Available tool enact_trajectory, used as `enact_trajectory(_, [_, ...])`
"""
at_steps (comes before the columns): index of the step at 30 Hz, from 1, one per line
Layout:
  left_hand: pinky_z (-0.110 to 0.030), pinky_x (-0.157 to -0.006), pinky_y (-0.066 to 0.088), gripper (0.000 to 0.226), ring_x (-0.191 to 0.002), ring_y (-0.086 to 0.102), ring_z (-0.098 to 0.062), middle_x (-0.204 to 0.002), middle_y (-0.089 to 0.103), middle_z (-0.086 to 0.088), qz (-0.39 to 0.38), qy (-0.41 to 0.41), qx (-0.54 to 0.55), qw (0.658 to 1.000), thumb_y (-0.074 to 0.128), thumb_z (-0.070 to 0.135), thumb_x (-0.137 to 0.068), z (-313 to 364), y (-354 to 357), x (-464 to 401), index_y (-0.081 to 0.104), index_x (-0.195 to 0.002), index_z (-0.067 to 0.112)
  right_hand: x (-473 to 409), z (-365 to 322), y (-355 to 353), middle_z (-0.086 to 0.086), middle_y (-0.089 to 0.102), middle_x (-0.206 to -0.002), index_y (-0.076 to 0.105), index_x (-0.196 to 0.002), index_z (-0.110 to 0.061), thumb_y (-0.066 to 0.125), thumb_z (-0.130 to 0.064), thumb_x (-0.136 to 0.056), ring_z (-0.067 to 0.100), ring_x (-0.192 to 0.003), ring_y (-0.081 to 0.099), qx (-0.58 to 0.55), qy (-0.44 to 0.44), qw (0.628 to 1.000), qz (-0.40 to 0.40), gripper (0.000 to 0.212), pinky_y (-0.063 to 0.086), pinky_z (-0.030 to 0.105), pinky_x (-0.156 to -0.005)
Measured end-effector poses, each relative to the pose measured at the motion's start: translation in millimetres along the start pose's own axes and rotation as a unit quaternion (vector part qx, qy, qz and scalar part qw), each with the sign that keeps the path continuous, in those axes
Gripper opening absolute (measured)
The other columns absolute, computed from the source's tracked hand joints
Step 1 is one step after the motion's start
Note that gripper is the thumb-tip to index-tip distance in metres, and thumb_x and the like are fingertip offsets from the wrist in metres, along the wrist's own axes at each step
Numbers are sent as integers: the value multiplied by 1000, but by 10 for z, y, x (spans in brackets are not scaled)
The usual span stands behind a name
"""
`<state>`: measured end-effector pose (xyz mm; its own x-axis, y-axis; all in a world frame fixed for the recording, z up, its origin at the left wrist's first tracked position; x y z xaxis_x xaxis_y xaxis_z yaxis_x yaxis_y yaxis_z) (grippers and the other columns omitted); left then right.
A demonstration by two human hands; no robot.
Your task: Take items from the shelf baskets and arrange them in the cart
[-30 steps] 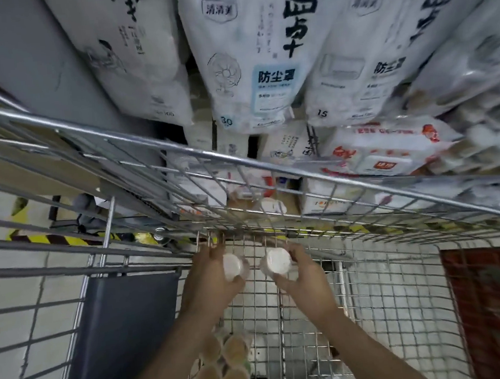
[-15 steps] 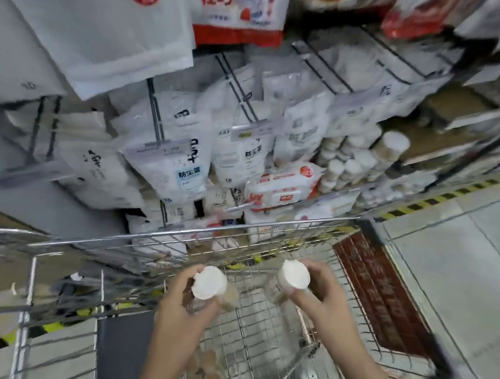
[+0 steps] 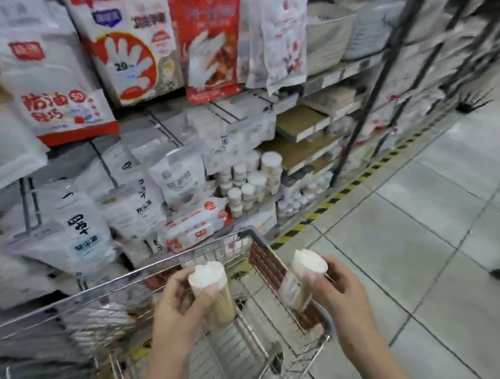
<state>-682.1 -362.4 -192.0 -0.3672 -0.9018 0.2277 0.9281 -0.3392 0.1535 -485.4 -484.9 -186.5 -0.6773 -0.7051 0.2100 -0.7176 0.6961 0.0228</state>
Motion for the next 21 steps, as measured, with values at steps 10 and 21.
enact_trajectory(10, [-44, -81, 54, 47, -95, 66, -18, -101, 70, 9, -73, -12, -10, 997, 85, 45, -57, -206, 2178, 594, 68, -99, 33, 244, -259, -2312, -3, 72, -99, 72, -104, -22, 75, -39, -61, 8, -88, 67, -29, -47, 994, 94, 46, 54, 22, -71])
enact_trajectory(21, [-44, -88, 49, 47, -97, 65, -14, -100, 71, 10, -199, -3, -30, 980, 75, 58, -51, -186, 4070, 837, 70, -94, 40, 339, -586, -4016, -7, 74, -96, 74, -97, -32, 71, -53, -56, 3, -86, 67, -58, -75, 974, 207, 46, 51, 15, -67])
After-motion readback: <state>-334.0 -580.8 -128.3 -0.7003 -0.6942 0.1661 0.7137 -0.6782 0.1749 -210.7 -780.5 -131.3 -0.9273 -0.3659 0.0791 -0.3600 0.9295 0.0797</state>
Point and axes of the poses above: each hand's wrist, its own x-axis away from the middle knuckle, its own y-axis out of the palm, z = x × y, the point moved 1 cm from there along -x, towards the middle knuckle
